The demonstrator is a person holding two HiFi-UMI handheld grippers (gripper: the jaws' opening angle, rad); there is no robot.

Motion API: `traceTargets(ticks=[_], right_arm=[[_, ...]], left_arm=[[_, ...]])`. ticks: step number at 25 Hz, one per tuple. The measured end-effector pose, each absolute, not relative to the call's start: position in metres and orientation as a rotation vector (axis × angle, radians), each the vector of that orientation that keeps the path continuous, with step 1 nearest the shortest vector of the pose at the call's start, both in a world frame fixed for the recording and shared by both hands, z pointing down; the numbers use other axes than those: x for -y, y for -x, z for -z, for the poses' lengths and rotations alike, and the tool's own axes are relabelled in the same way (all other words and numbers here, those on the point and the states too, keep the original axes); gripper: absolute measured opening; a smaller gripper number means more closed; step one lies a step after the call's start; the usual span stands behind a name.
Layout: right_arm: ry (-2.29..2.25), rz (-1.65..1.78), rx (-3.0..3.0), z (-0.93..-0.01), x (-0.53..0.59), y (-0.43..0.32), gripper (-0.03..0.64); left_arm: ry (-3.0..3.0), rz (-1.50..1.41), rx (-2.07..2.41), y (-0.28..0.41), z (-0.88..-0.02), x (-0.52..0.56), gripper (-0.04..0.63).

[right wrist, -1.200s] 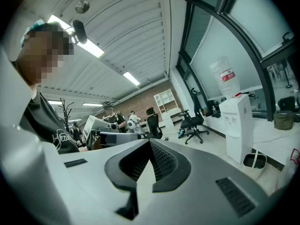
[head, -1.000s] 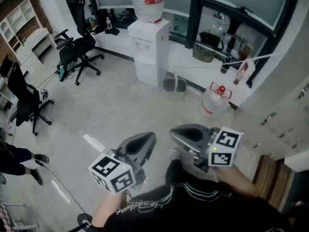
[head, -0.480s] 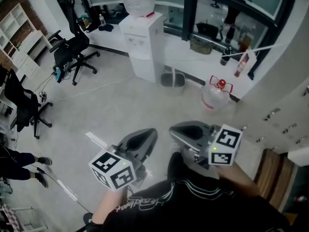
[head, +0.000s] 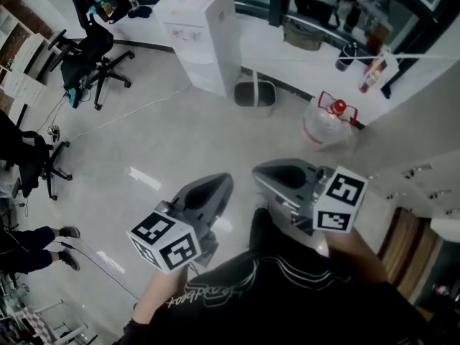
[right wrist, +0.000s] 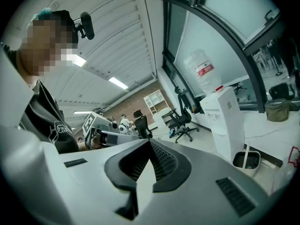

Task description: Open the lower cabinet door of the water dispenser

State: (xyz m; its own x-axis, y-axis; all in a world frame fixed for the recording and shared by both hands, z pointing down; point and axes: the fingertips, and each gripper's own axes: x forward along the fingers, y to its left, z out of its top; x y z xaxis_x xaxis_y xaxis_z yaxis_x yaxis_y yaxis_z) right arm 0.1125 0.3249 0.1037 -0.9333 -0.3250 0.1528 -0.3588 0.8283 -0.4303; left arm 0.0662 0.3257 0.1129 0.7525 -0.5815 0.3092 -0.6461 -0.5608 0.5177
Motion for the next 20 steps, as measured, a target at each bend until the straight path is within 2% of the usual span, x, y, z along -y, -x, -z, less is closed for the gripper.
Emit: traceTargets(ticks=[9,20], right_arm=[[-0.552,-0.87,2.833,-0.16,-0.2,-0.146,0.012],[-0.479,-0.885,2.791,-0.205,-0.113,-0.135,0.012]], left_arm=[[-2.237,-0.229,0.877,-0.104,-0.172,-0.204,0.0],[-2.129,-0.233,0.958,-0.095,-0.218,-0.122,0.0]])
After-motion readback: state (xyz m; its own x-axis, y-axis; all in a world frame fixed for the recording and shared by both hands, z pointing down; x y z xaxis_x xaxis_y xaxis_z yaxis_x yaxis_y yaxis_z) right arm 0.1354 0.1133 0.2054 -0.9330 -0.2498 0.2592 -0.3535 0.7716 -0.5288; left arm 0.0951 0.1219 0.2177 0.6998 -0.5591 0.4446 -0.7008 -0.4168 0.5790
